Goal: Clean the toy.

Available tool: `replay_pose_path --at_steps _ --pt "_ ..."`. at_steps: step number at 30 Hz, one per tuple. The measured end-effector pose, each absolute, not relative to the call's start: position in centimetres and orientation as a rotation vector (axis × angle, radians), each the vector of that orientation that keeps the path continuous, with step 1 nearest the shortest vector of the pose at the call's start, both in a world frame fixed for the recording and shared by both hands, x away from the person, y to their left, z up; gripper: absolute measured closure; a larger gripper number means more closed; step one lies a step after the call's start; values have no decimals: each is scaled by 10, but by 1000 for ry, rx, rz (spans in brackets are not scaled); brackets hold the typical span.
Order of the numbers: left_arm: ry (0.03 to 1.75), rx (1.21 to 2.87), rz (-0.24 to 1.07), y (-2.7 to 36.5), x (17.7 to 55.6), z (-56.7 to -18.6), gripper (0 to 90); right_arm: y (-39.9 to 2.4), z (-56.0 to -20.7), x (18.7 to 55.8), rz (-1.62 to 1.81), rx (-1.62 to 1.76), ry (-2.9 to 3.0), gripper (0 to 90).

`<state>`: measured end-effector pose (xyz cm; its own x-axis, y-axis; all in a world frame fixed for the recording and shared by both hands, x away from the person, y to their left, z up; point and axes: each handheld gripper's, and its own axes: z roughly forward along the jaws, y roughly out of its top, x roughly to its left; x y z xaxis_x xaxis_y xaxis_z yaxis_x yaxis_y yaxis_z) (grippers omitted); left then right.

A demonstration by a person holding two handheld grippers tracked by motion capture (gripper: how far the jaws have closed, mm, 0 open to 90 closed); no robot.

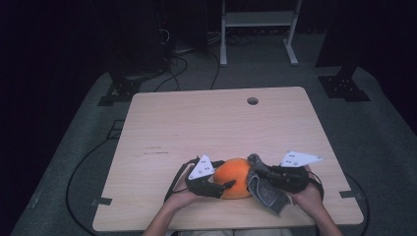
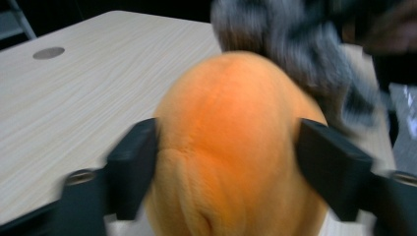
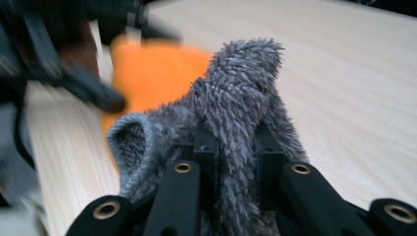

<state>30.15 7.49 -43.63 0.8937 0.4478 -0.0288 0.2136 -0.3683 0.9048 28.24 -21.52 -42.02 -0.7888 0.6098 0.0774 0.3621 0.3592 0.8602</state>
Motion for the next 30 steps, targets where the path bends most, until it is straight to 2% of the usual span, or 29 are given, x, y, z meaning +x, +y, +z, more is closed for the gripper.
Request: replay_pose_path --at_steps 1,2,6,8,10,11,13,14,19,30 --pt "521 1982 247 73 304 -437 104 -213 -422 282 1383 858 2369 761" --pt "527 1986 225 72 306 -438 89 -213 -421 282 1392 859 2368 761" --pt "468 1972 301 68 299 -436 315 -213 -418 281 1363 857 2357 761" --pt "323 1888 494 62 287 -429 358 -216 -410 278 1400 848 2304 762" --pt "300 1890 491 57 286 -429 340 -215 -401 275 1483 828 2272 761" --pt "300 1890 491 57 286 -429 313 -215 -401 275 1483 828 2272 761" --pt "359 1936 409 58 293 -438 208 -205 -405 275 1418 805 2299 760" --pt "374 1929 389 61 294 -439 202 -202 -410 277 1418 801 2315 761" --pt "382 1977 381 69 295 -439 273 -203 -415 282 1446 820 2321 760" --pt "395 1997 324 84 296 -443 281 -229 -437 296 1416 1030 2343 761"
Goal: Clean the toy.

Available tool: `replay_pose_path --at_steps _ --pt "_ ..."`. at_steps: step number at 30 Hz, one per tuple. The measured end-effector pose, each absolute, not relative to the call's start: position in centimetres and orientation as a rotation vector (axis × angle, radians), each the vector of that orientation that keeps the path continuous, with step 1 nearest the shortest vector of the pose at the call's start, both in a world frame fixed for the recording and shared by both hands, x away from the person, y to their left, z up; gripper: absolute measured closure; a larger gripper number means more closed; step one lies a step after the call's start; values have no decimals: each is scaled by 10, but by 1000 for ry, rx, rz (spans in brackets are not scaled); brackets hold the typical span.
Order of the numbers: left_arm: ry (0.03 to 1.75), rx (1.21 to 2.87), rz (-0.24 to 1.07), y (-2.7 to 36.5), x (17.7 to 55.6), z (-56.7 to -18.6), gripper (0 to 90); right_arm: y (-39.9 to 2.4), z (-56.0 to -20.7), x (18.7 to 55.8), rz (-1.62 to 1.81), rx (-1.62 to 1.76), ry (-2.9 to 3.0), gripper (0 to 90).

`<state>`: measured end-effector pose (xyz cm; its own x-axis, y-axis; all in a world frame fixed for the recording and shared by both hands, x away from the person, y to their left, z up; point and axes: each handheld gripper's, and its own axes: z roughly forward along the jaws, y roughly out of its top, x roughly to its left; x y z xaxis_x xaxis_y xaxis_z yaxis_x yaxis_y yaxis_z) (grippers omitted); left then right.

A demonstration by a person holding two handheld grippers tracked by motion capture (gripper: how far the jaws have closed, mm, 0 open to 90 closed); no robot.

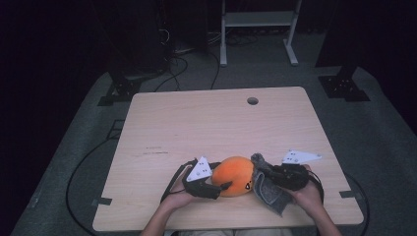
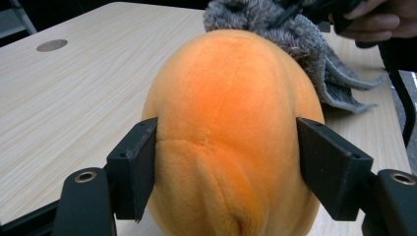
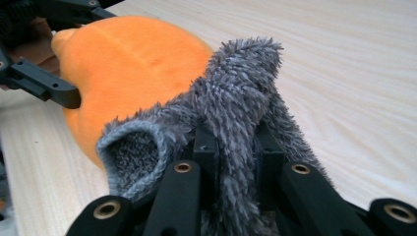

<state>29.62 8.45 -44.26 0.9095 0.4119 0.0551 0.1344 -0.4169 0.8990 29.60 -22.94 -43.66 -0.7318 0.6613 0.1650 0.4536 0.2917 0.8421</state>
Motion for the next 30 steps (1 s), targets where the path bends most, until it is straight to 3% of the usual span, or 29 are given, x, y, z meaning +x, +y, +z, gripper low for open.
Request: replay_pose_path --at_steps 6,14,21,27,30 --pt "329 2017 345 80 291 -444 287 -218 -418 286 1505 914 2313 759" --pt "324 2015 335 81 291 -443 288 -233 -439 299 1361 1054 2356 760" --pt "282 2006 351 71 286 -444 277 -220 -411 288 1491 858 2362 756" --pt "448 1989 269 71 295 -439 104 -224 -421 289 1399 856 2421 753" --pt "419 1974 291 69 292 -441 227 -232 -422 290 1373 889 2423 754"
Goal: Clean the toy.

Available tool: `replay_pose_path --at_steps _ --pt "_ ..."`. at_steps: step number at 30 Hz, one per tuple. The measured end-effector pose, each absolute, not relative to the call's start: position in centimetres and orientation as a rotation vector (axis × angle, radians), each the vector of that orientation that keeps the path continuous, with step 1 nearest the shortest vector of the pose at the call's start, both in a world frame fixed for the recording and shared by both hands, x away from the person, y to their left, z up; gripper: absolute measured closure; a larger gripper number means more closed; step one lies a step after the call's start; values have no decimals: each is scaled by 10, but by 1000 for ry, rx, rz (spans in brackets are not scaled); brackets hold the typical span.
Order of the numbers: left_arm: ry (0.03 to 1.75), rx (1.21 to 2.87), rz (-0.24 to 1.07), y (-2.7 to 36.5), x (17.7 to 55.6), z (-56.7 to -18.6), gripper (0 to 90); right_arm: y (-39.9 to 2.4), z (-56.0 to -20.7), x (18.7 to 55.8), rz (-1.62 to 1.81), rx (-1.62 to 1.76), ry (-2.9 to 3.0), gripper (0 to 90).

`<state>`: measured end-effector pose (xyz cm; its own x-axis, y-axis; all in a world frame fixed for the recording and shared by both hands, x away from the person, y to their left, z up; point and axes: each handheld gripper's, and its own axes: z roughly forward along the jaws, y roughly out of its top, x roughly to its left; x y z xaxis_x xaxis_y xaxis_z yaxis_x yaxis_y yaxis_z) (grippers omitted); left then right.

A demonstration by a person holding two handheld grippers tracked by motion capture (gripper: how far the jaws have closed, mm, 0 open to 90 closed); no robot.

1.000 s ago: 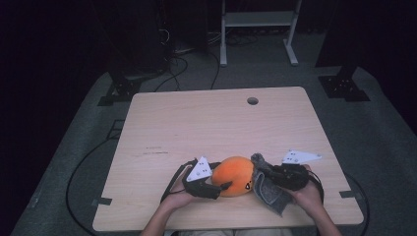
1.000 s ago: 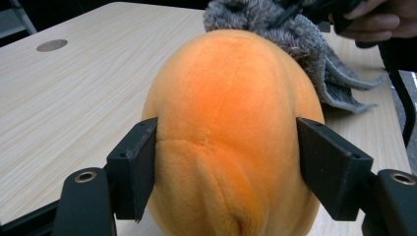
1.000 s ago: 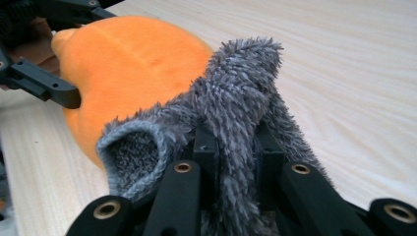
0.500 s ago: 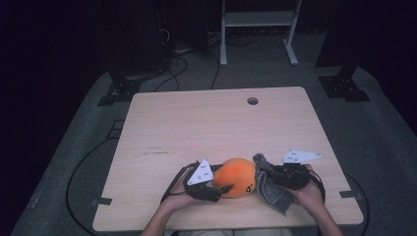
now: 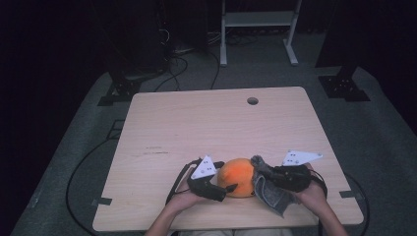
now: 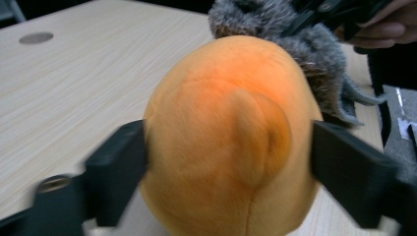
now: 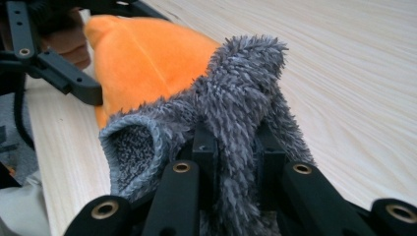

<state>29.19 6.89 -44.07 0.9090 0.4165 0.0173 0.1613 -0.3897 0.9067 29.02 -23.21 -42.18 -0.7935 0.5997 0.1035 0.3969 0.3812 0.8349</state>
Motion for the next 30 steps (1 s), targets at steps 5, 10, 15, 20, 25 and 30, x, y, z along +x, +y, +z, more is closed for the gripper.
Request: replay_pose_path --at_steps 5,10,15,20,25,30 --pt "291 1989 379 57 279 -438 274 -220 -385 273 1357 692 2393 758" --pt "159 2020 434 51 269 -438 283 -184 -370 258 1339 550 2446 751" --pt "187 2025 396 56 272 -442 298 -192 -387 271 1350 627 2468 744" --pt "234 2026 351 60 279 -441 297 -219 -401 280 1331 786 2427 745" --pt "346 1945 245 65 285 -431 189 -217 -405 279 1350 831 2396 751" --pt "369 1965 258 72 288 -435 288 -191 -400 271 1341 712 2394 747"
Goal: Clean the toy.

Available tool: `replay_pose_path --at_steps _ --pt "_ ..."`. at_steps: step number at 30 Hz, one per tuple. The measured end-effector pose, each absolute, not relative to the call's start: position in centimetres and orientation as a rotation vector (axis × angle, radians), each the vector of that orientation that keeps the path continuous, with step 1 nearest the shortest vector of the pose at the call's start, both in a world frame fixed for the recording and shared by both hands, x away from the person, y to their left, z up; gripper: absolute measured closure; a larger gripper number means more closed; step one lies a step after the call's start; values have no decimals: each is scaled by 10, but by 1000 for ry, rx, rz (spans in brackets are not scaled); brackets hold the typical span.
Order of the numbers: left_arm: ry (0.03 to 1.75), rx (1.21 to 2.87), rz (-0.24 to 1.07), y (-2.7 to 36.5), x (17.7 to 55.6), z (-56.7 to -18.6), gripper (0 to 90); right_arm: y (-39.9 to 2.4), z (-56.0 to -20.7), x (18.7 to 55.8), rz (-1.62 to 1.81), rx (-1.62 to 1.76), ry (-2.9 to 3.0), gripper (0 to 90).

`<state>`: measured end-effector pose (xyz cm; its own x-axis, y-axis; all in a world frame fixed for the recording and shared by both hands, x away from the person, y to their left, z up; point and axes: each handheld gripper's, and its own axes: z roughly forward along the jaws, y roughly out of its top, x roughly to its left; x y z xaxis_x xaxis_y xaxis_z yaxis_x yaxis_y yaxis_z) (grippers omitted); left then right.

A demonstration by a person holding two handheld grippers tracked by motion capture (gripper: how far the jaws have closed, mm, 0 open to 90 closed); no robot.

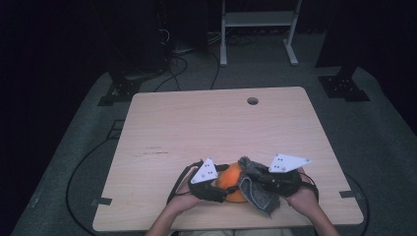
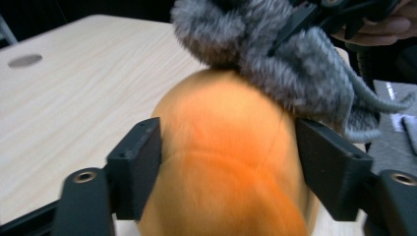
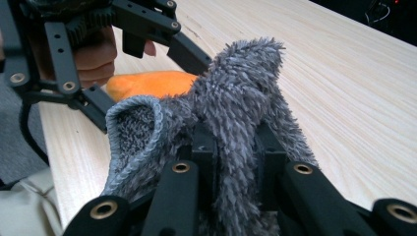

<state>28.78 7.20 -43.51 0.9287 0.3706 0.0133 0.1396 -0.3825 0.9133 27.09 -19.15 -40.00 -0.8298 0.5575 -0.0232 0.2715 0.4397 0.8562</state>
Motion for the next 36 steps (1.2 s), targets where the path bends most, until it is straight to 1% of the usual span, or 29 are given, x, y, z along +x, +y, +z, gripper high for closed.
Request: replay_pose_path --at_steps 7,10,15,18,21,25,27,28,31,35,36 --pt "390 1990 230 82 293 -438 312 -222 -421 291 1501 912 2429 726" --pt "409 1990 219 87 296 -439 311 -230 -426 294 1430 964 2436 745" --pt "424 1993 212 89 298 -440 312 -220 -414 283 1446 887 2388 751" --pt "417 2004 215 92 299 -440 311 -214 -413 282 1442 861 2393 751" --pt "423 2008 207 95 300 -440 311 -217 -419 289 1456 892 2415 749" --pt "419 2009 207 95 299 -440 310 -232 -438 296 1340 1005 2449 753" --pt "416 2011 206 94 299 -440 309 -234 -438 295 1345 1008 2445 753" --pt "415 2009 206 94 299 -440 309 -232 -429 290 1384 961 2409 752" --pt "412 2009 206 94 299 -440 309 -225 -417 285 1477 892 2386 752" --pt "409 2006 191 94 299 -440 301 -215 -419 284 1460 856 2425 751" --pt "406 1997 182 94 299 -439 283 -215 -422 286 1467 870 2433 751"
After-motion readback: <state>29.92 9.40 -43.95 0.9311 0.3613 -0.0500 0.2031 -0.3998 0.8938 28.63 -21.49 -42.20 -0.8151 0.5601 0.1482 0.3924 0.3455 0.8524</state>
